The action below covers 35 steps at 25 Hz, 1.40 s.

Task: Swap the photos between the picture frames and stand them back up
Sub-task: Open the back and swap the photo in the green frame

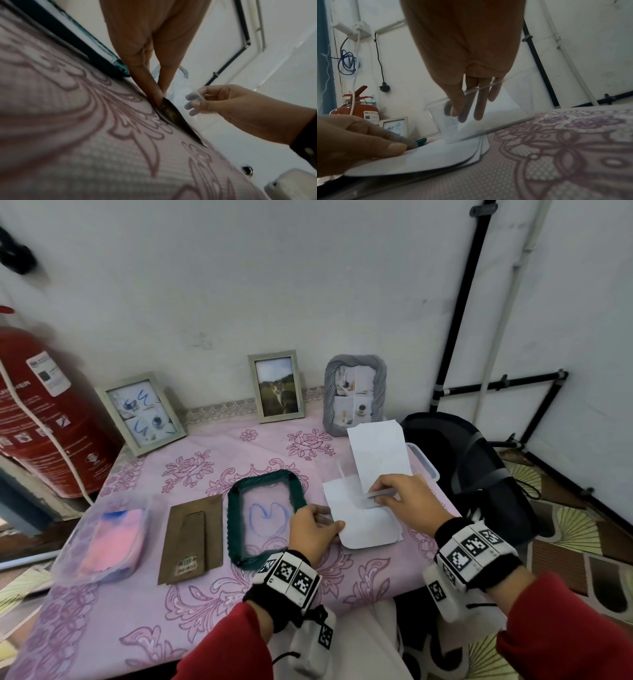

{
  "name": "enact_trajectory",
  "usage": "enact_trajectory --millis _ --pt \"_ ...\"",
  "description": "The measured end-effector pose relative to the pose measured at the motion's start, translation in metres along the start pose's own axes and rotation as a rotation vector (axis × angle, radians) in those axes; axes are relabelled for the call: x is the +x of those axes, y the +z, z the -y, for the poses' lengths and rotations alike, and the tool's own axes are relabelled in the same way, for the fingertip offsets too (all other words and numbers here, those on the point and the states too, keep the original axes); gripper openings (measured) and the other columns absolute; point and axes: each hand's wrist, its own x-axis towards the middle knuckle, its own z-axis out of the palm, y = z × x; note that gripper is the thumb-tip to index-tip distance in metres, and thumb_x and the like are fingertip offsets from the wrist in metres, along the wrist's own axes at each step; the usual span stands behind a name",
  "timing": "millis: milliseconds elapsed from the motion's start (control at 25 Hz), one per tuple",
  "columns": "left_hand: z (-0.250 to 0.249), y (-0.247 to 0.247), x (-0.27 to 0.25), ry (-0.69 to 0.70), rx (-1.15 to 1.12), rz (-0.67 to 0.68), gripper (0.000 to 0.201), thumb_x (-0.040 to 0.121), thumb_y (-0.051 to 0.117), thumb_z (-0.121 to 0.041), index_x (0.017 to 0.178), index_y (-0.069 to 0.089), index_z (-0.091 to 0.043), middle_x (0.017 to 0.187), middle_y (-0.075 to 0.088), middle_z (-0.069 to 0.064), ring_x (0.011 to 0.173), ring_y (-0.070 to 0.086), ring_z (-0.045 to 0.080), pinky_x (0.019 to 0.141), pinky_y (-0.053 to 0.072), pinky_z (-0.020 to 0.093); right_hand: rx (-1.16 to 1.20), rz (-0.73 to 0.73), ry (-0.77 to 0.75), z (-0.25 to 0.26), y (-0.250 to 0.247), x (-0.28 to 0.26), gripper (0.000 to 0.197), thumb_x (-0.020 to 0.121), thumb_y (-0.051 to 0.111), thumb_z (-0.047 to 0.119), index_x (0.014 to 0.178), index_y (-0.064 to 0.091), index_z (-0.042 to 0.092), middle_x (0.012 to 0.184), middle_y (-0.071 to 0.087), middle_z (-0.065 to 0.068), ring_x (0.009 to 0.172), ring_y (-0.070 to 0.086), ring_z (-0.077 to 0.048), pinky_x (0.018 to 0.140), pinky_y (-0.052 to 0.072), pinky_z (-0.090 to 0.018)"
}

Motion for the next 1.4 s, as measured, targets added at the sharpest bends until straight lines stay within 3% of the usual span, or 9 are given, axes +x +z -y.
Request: enact_trajectory --millis 120,280,440,560,760,1000,1160,1240,1400 --pt "-0.007 -0.005 0.000 0.111 0.175 -0.035 0.023 0.080 0.069 -0.004 0.100 0.060 0.001 0.068 0.057 0.008 0.059 0.058 0.024 0.066 0.055 0.035 0.022 0.018 0.025 0.004 -0.003 -0.001 0.010 0.084 0.064 0.009 0.092 0.069 0.013 0.098 0.071 0.002 0.098 0.061 -0.016 0.095 0.043 -0.036" --pt "-0.026 -0.006 0.006 0.285 0.256 -0.127 0.015 0.083 0.064 -0.007 0.097 0.064 -0.003 0.074 0.057 0.003 0.066 0.050 0.014 0.065 0.042 0.019 0.332 0.024 0.118 0.015 -0.011 0.002 0.024 0.086 0.056 0.001 0.106 0.066 0.009 0.109 0.067 -0.004 0.103 0.060 -0.014 0.098 0.045 -0.028" --pt "-0.050 0.004 0.022 0.394 0.220 -0.125 0.017 0.084 0.059 -0.002 0.099 0.066 -0.002 0.094 0.064 0.011 0.076 0.054 0.013 0.069 0.041 0.014 0.335 -0.208 0.151 0.014 -0.024 0.017 0.026 0.090 0.050 0.002 0.112 0.063 0.004 0.115 0.061 -0.008 0.098 0.057 -0.018 0.088 0.045 -0.026" --pt "-0.063 0.017 0.034 0.376 0.239 -0.040 0.024 0.086 0.058 -0.003 0.109 0.063 0.000 0.106 0.065 0.015 0.087 0.058 0.018 0.075 0.042 0.013 0.175 -0.294 0.270 0.003 -0.028 0.028 0.034 0.089 0.051 0.004 0.123 0.053 0.003 0.123 0.050 -0.016 0.108 0.053 -0.026 0.095 0.042 -0.032" --pt "-0.075 0.039 0.045 0.265 0.306 0.073 0.039 0.086 0.058 -0.009 0.124 0.053 -0.001 0.120 0.061 0.014 0.110 0.058 0.027 0.089 0.042 0.024 0.025 -0.131 0.360 -0.006 -0.020 0.038 0.055 0.087 0.056 0.008 0.137 0.035 -0.001 0.137 0.042 -0.021 0.128 0.040 -0.032 0.104 0.031 -0.032" --pt "-0.076 0.042 0.053 0.174 0.160 0.013 0.047 0.083 0.061 -0.003 0.128 0.047 0.001 0.108 0.063 0.021 0.095 0.063 0.032 0.089 0.052 0.038 0.040 -0.207 0.365 -0.013 -0.017 0.041 0.053 0.084 0.057 0.005 0.133 0.037 -0.004 0.128 0.048 -0.023 0.118 0.047 -0.035 0.101 0.039 -0.039" --pt "-0.070 0.044 0.051 0.177 0.069 -0.044 0.021 0.085 0.059 0.003 0.105 0.058 0.011 0.081 0.056 0.014 0.055 0.053 0.017 0.052 0.055 0.025 0.089 -0.247 0.360 -0.014 -0.017 0.040 0.047 0.086 0.057 0.006 0.130 0.041 -0.001 0.124 0.049 -0.021 0.114 0.049 -0.034 0.099 0.041 -0.044" --pt "-0.069 0.044 0.052 0.179 0.042 -0.051 0.012 0.084 0.062 0.001 0.095 0.060 0.007 0.074 0.054 0.008 0.054 0.050 0.015 0.043 0.050 0.020 0.118 -0.259 0.351 -0.015 -0.018 0.039 0.046 0.085 0.057 0.005 0.128 0.042 -0.001 0.124 0.050 -0.021 0.114 0.050 -0.034 0.099 0.041 -0.044" --pt "-0.069 0.037 0.056 0.187 0.031 -0.067 0.021 0.079 0.072 -0.008 0.093 0.062 0.005 0.073 0.057 0.009 0.065 0.052 0.020 0.065 0.051 0.034 0.150 -0.265 0.362 -0.017 -0.018 0.039 0.045 0.086 0.057 0.005 0.127 0.043 -0.001 0.123 0.052 -0.022 0.113 0.050 -0.035 0.099 0.041 -0.045"
